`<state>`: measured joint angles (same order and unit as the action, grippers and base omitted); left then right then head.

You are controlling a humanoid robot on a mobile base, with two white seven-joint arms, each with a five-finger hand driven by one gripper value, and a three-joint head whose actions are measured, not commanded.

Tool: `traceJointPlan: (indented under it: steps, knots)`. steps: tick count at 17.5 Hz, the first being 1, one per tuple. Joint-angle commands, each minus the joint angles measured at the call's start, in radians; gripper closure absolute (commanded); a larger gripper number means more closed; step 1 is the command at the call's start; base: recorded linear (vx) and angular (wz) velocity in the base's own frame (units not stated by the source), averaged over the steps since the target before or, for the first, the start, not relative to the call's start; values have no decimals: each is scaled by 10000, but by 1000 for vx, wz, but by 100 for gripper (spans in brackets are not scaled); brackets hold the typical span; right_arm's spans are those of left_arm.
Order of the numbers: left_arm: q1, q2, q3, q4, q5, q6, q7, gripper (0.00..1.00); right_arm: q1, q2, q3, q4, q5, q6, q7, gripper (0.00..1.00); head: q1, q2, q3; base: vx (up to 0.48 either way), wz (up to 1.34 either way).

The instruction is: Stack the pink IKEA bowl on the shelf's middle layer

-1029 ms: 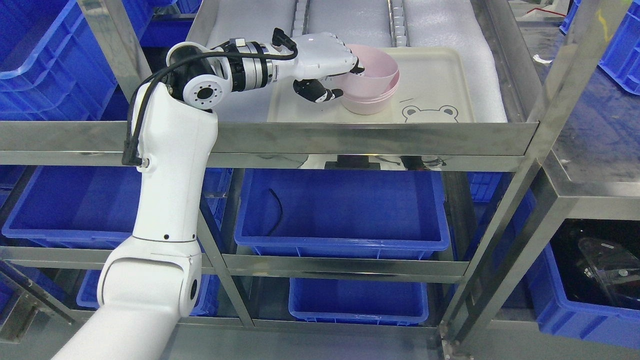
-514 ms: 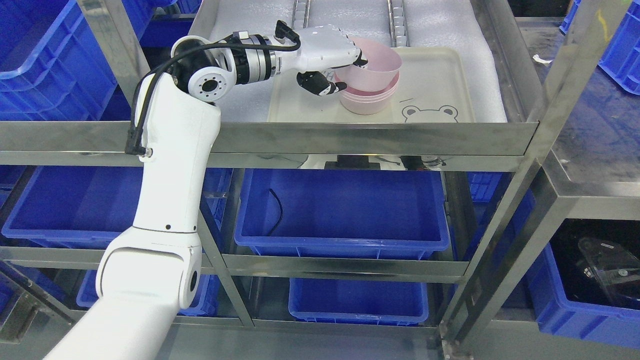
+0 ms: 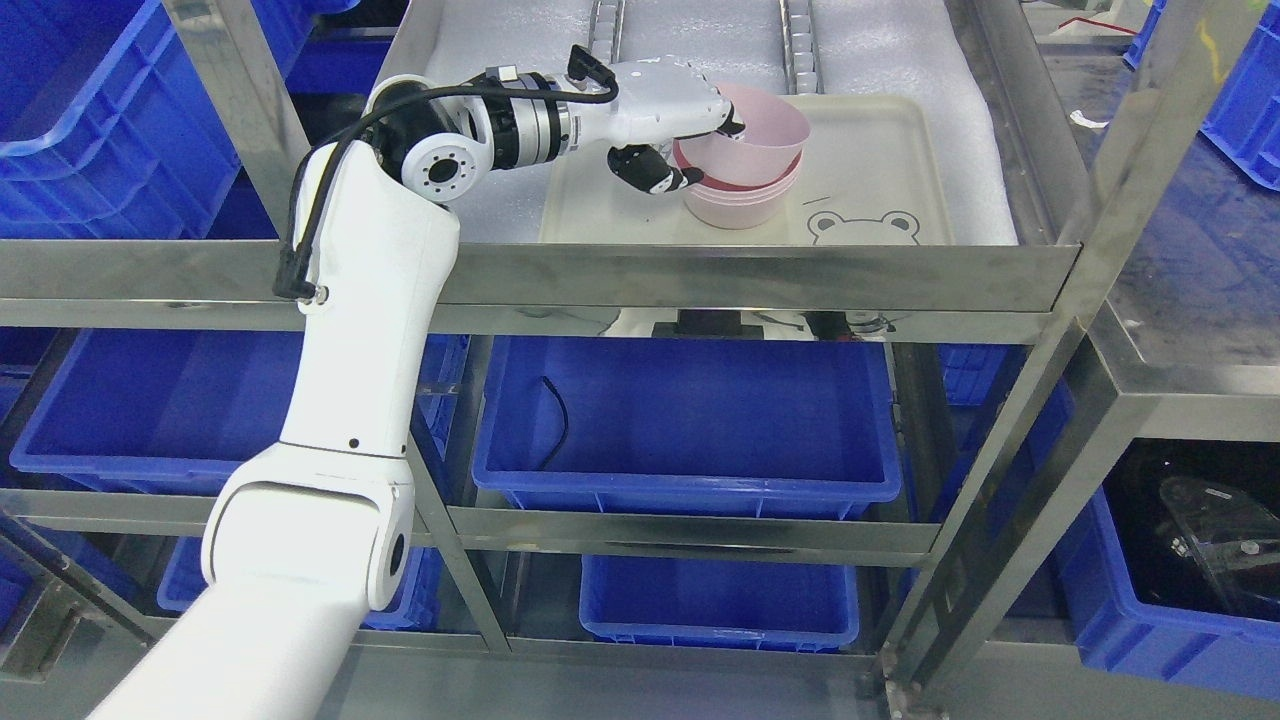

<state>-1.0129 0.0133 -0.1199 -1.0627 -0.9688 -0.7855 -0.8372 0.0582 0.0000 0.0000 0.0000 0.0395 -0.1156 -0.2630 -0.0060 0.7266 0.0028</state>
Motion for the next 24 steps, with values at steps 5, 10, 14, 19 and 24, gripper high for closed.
traceJointPlan:
  steps: [5,10,14,19,24]
  knots:
    - [-133,41,80,595,-252,1,364,59,1,-174,46,-175,-12,6,7,0,0,0,0,0,-1]
    - [-454,41,217,503,-145,1,365,16,1,-174,46,-175,-11,6,7,0,0,0,0,-3,8]
    - [-655,41,816,-155,1750,1,105,5,1,-174,46,-175,-11,6,7,0,0,0,0,0,0]
    - [872,41,-1369,-2082,6781,213,179,5,1,-174,46,-175,4,6,7,0,0,0,0,0,0]
    - [3008,41,-3369,-4357,7464,369,687,5,1,-174,46,-175,4,6,7,0,0,0,0,0,0]
